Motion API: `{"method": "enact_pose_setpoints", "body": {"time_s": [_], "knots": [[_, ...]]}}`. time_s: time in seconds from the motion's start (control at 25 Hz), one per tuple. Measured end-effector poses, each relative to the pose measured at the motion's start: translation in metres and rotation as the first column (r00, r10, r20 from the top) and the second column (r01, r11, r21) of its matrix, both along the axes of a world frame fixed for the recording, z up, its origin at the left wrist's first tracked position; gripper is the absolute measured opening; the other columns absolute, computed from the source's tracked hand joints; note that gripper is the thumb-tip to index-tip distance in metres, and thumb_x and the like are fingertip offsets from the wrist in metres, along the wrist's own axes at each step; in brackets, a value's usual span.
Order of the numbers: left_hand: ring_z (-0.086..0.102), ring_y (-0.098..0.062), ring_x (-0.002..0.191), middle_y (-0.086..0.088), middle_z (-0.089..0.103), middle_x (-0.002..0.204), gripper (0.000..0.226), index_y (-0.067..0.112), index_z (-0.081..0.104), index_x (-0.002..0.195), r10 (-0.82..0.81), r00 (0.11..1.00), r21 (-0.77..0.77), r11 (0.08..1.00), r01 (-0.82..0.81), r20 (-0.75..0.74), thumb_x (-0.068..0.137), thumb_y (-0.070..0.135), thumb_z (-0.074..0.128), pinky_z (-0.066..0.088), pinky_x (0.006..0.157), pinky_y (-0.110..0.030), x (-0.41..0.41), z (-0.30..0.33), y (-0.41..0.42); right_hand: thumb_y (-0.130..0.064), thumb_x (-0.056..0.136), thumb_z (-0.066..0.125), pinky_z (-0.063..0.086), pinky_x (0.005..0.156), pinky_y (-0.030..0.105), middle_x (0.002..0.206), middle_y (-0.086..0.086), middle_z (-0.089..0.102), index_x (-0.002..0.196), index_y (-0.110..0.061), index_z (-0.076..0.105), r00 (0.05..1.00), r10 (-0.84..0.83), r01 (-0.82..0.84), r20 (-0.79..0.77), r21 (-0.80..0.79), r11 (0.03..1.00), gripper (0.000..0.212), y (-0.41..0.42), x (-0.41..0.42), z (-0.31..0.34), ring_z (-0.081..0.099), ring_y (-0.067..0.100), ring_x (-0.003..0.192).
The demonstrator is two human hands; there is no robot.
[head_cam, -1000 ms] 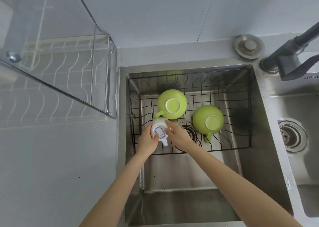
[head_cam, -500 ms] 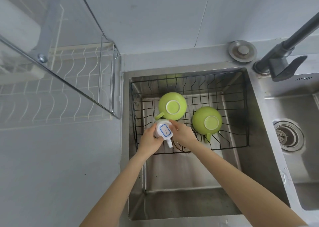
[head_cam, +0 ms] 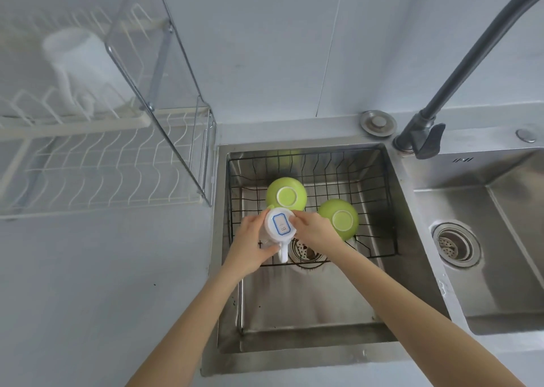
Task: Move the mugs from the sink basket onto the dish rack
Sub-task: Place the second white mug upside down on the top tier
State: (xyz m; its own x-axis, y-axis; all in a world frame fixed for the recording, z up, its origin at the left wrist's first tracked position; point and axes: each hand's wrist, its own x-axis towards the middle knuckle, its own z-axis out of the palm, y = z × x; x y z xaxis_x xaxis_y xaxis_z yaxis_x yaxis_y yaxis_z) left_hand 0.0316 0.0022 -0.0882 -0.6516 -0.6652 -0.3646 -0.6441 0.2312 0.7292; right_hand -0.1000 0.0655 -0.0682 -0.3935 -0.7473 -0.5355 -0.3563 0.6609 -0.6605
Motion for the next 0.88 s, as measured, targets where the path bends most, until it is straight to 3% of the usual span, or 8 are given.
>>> {"method": "enact_pose_setpoints", "body": {"time_s": [0.08,0.16,0.28,0.4,0.48,0.64,0.76,0.88], "knots": [[0.042,-0.022,0.121,-0.009,0.037,0.132,0.071,0.021,0.034,0.136,0.033,0.998,-0.056,0.998,-0.036,-0.050,0.075,0.016,0.069,0.033,0.095,-0.023,0.006,0.011,0.009,-0.025,0.095,0.035,0.046,0.074,0.035,0.081,0.009,0.056,0.105,-0.006,0.061,1.000,0.000,0.000,0.004,-0.029,1.000,0.034,0.009,0.006,0.014,0.062,0.036,0.092],[0.040,-0.021,0.122,-0.007,0.039,0.129,0.068,0.018,0.039,0.133,0.045,0.991,-0.075,0.996,-0.054,-0.123,0.073,0.013,0.071,0.030,0.094,-0.023,0.013,0.020,0.015,-0.026,0.094,0.035,0.052,0.089,0.044,0.086,0.016,0.064,0.104,-0.001,0.060,1.000,-0.013,0.013,0.002,-0.056,0.998,0.036,0.017,0.012,0.026,0.063,0.038,0.100],[0.044,-0.017,0.120,0.007,0.041,0.120,0.064,0.023,0.042,0.126,0.023,0.965,-0.054,0.998,-0.038,-0.261,0.071,0.009,0.073,0.032,0.095,-0.023,0.029,0.036,0.022,-0.026,0.093,0.037,0.049,0.095,0.049,0.102,0.022,0.069,0.103,0.001,0.061,0.998,-0.058,0.058,0.004,-0.115,0.992,0.038,0.031,0.019,0.044,0.063,0.037,0.101],[0.049,-0.014,0.114,0.017,0.049,0.116,0.064,0.049,0.038,0.106,0.024,0.941,-0.026,0.999,-0.035,-0.338,0.070,0.012,0.075,0.040,0.096,-0.027,0.048,0.053,0.025,-0.029,0.093,0.040,0.051,0.095,0.046,0.101,0.011,0.072,0.111,-0.017,0.065,0.988,-0.109,0.129,0.107,-0.193,0.973,0.033,0.048,0.027,0.061,0.068,0.017,0.085],[0.053,-0.015,0.111,0.018,0.052,0.117,0.065,0.054,0.037,0.102,0.031,0.927,-0.019,0.999,-0.041,-0.375,0.069,0.014,0.076,0.044,0.096,-0.030,0.059,0.062,0.026,-0.027,0.093,0.042,0.052,0.092,0.041,0.100,-0.001,0.070,0.119,-0.025,0.061,0.997,-0.048,0.062,0.057,-0.266,0.962,0.032,0.058,0.037,0.069,0.067,0.011,0.087],[0.055,0.000,0.100,0.027,0.050,0.112,0.062,0.054,0.038,0.102,0.020,0.903,0.004,1.000,-0.020,-0.430,0.072,0.013,0.074,0.049,0.078,-0.008,0.083,0.083,0.022,-0.017,0.090,0.052,0.047,0.074,0.002,0.114,-0.007,0.063,0.118,-0.027,0.059,0.997,-0.022,-0.016,-0.078,-0.460,0.888,0.030,0.063,0.064,0.085,0.062,0.011,0.097],[0.050,0.012,0.100,0.031,0.046,0.116,0.059,0.053,0.039,0.106,0.021,0.885,0.009,1.000,-0.019,-0.465,0.068,0.023,0.074,0.051,0.081,-0.014,0.106,0.098,0.015,-0.015,0.088,0.057,0.047,0.082,0.006,0.115,-0.008,0.061,0.110,-0.042,0.052,0.994,0.063,-0.103,-0.093,-0.532,0.840,0.035,0.060,0.085,0.100,0.059,0.008,0.104],[0.049,0.011,0.105,0.020,0.048,0.124,0.060,0.048,0.039,0.112,0.001,0.881,-0.013,1.000,-0.008,-0.473,0.067,0.030,0.073,0.048,0.090,-0.021,0.134,0.110,0.004,-0.012,0.085,0.061,0.047,0.086,0.009,0.116,-0.009,0.061,0.117,-0.035,0.051,0.984,0.091,-0.165,-0.156,-0.567,0.807,0.040,0.052,0.108,0.110,0.059,0.008,0.106]]}}
